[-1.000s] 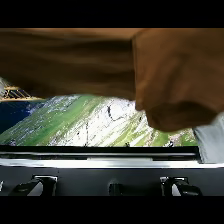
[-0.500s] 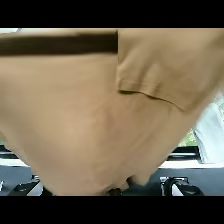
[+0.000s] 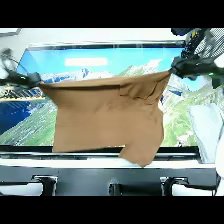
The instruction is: Fold the clothes and pants, and hang the long-sleeved shirts on hangers.
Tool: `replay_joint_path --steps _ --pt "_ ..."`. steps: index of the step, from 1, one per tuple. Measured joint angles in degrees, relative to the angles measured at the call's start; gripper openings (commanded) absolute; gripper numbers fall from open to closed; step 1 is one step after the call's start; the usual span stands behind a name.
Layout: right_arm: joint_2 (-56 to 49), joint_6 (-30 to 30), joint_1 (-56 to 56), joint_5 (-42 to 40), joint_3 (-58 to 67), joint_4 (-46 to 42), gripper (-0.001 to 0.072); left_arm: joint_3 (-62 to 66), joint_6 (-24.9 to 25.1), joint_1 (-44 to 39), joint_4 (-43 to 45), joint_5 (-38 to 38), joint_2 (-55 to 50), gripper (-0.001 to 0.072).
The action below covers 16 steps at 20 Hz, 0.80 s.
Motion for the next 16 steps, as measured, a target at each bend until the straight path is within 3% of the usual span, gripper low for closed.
replay_joint_path --steps 3,6,16 --pt "-6.03 -2.16 0.0 -5.03 -0.37 0.55 0.0026 -0.48 0.72 -0.96 -1.22 4.61 -7.08 0.0012" --pt "-8.72 -3.15 0.0 -5.55 -0.46 0.33 0.0026 -0.63 1.05 -1.36 -1.81 4.0 -9.62 0.0012" --pt "-12.2 -0.15 0.76 10.86 -0.59 -7.69 0.0026 -0.76 1.9 -2.21 -2.54 -9.42 -10.6 0.0012"
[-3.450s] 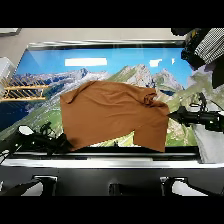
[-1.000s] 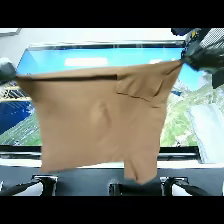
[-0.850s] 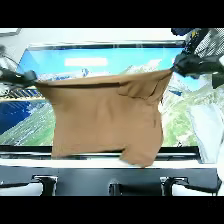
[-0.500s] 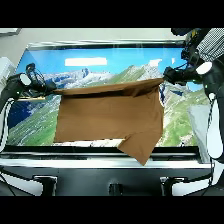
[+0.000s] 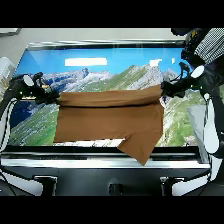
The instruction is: Fold the clothes and pants, and hang the long-sleeved shirts on hangers.
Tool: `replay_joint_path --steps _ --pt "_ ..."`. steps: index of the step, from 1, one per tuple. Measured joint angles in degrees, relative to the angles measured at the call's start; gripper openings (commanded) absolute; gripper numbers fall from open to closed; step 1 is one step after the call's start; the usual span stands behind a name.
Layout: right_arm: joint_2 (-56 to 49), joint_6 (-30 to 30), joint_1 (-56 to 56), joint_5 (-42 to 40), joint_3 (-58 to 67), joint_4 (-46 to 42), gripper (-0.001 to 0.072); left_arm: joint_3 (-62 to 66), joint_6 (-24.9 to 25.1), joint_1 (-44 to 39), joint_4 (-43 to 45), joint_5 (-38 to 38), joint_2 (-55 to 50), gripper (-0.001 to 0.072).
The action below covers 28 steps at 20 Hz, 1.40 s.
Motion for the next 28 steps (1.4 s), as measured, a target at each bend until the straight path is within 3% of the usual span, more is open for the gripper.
replay_joint_path --steps 6,7,8,10,11,12,13,18,23,28 --pt "-4.37 2.05 2.84 2.14 0.0 -4.5 0.0027 -0.11 0.46 -1.33 -0.02 -2.86 -2.32 0.0013" --pt "-4.9 2.51 3.13 2.49 0.0 -5.4 0.0047 -0.11 0.44 -1.51 -0.02 -3.39 -2.8 0.0015" --pt "-5.27 2.91 3.32 2.69 0.0 -5.99 0.0176 -0.11 0.46 -1.64 -0.04 -4.0 -3.21 0.0032" --pt "-5.6 3.63 3.54 3.69 0.0 -7.06 0.0327 0.04 0.52 -1.66 -0.07 -4.37 -3.54 0.022" --pt "-5.44 3.58 3.5 4.68 0.0 -7.58 0.0451 0.42 0.52 -1.53 -0.09 -5.09 -3.52 0.0345" --pt "-4.92 2.78 3.32 5.66 0.0 -8.04 0.0485 1.05 0.55 -1.2 -0.17 -5.79 -3.3 0.0428" --pt "-3.87 1.66 2.8 6.88 0.0 -8.24 0.0485 1.97 0.7 -0.61 -0.13 -6.49 -2.69 0.046" --pt "6.4 -5.16 -5.97 10.58 -4.68 -2.93 0.0481 3.06 3.1 4.26 0.28 -11.41 5.4 0.046" --pt "20.52 -9.55 -13.46 10.75 -27.23 4.7 0.0481 -7.15 3.82 9.86 -2.03 -12.48 17.73 0.0459" --pt "29.97 -13.42 -15.06 4.85 -51.43 15.54 0.048 -18.23 4.63 12.2 -7.63 -10.88 26.01 0.046"
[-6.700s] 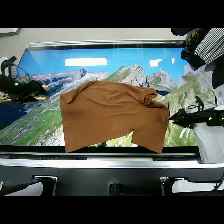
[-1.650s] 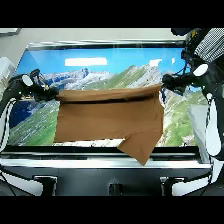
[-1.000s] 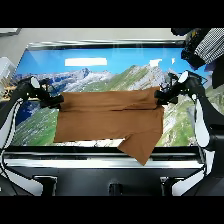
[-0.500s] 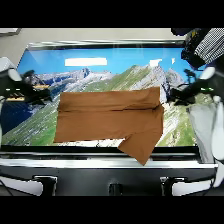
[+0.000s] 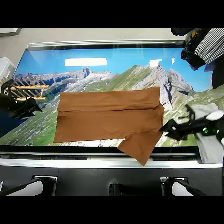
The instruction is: Fold the clothes and pants, and hang the long-sleeved shirts on hangers.
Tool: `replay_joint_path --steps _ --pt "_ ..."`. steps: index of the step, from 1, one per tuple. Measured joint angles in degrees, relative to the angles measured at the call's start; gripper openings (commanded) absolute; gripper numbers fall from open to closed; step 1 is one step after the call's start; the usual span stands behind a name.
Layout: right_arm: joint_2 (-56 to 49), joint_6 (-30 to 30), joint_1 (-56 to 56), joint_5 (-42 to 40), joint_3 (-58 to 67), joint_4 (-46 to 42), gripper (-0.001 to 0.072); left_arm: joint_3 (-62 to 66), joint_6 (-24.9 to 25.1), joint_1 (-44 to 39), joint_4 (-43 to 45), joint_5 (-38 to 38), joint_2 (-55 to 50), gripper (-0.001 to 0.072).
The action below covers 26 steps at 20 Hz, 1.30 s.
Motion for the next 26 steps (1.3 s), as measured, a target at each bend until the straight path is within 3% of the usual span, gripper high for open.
replay_joint_path --steps 9,11,12,13,15,21,26 --pt "2.82 -5.09 -0.33 -5.51 -18.53 7.23 0.0469 -5.4 2.21 0.57 -6.73 0.85 2.82 0.046" --pt "2.89 -5.68 -0.33 -6.95 -19.71 8.24 0.0338 -5.53 2.25 0.57 -7.15 1.07 2.91 0.0459" --pt "2.86 -6.21 -0.17 -8.09 -20.13 8.98 0.0335 -5.6 2.27 0.57 -7.17 1.33 2.91 0.0461" --pt "2.89 -6.62 0.33 -9.4 -20.37 10.08 0.0264 -5.64 2.32 0.57 -7.26 1.55 2.95 0.0466" --pt "2.89 -7.48 2.25 -12.52 -20.72 10.82 0.0027 -5.92 2.38 0.7 -7.43 1.97 2.99 0.0513" --pt "5.92 -7.82 5.49 -15.08 -21.05 11.23 0.0027 -16.74 4.31 6.67 -8.37 2.45 5.92 0.0512" --pt "12.63 -5.86 5.9 -12.39 -21.05 12.13 0.0027 -29.55 6.47 10.29 -10.91 5.62 6.97 0.0509"
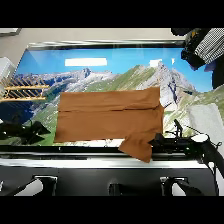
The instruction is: Fold the clothes and pants, and hang the long-sleeved shirts on hangers.
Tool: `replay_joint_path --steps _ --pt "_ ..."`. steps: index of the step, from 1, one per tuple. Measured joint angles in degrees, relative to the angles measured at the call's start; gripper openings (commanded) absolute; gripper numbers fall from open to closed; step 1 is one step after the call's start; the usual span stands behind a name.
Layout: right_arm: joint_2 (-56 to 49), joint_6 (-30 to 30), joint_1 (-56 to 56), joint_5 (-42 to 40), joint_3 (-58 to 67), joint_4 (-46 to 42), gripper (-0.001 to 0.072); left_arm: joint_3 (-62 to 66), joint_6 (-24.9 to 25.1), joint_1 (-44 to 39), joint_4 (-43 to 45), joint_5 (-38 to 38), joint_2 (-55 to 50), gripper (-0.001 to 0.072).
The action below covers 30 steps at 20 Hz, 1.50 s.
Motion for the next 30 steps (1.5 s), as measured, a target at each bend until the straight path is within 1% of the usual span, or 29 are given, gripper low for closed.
replay_joint_path --steps 4,6,8,9,10,11,16,18,20,22,25,26,28,30 --pt "3.89 1.7 0.07 1.29 -0.02 0.17 0.0027 -4.57 0.83 -1.38 -1.03 3.89 -0.22 0.0508" --pt "4.79 2.25 0.07 2.14 -0.02 0.2 0.0027 -5.42 0.87 -2.45 -1.29 5.81 -1.14 0.0483" --pt "5.25 2.36 0.07 2.97 -0.02 0.26 0.0027 -5.81 0.9 -3.37 -2.23 6.43 -2.16 0.0348" --pt "5.44 2.56 0.07 3.41 -0.02 0.33 0.0027 -5.99 0.92 -3.78 -2.27 6.97 -2.64 0.0245" --pt "5.73 2.58 0.07 3.78 -0.02 0.33 0.0027 -6.1 0.9 -4.04 -2.21 7.78 -3.04 0.0107" --pt "6.23 2.8 0.07 4.33 -0.02 0.33 0.0027 -6.14 0.92 -4.28 -2.1 8.81 -3.32 0.0014" --pt "11.47 4.76 0.07 6.82 0.07 -0.26 0.0026 -5.66 0.96 -4.72 -1.53 9.75 -3.41 0.0011" --pt "14.99 6.75 0.07 9.66 0.26 -1.77 0.0026 -5.4 0.31 -4.68 0.68 8.2 -1.33 0.0011" --pt "19.8 9.62 0.07 13.73 0.68 -4.02 0.0026 -5.22 -1.84 -4.68 2.1 4.55 3.43 0.0011" --pt "25.86 13.31 0.07 18.62 1.7 -5.62 0.0025 -5.11 -4.24 -4.59 4.46 1.62 10.4 0.0011" --pt "34.03 18.49 0.07 24.28 5.16 -7.67 0.0025 -5.03 -6.69 -4.59 5.38 -1.6 20.76 0.0011" --pt "35.45 19.52 0.07 24.76 6.45 -8.37 0.0025 -4.96 -7.21 -4.61 5.03 -1.68 23.17 0.001" --pt "34.84 19.96 0.07 22.71 8.17 -9.11 0.0025 -4.5 -7.8 -4.96 3.78 -1.16 25.16 0.0011" --pt "29.97 17.29 0.07 17.84 9.2 -7.67 0.0025 -3.23 -8.17 -5.95 2.82 1.51 24.09 0.001"
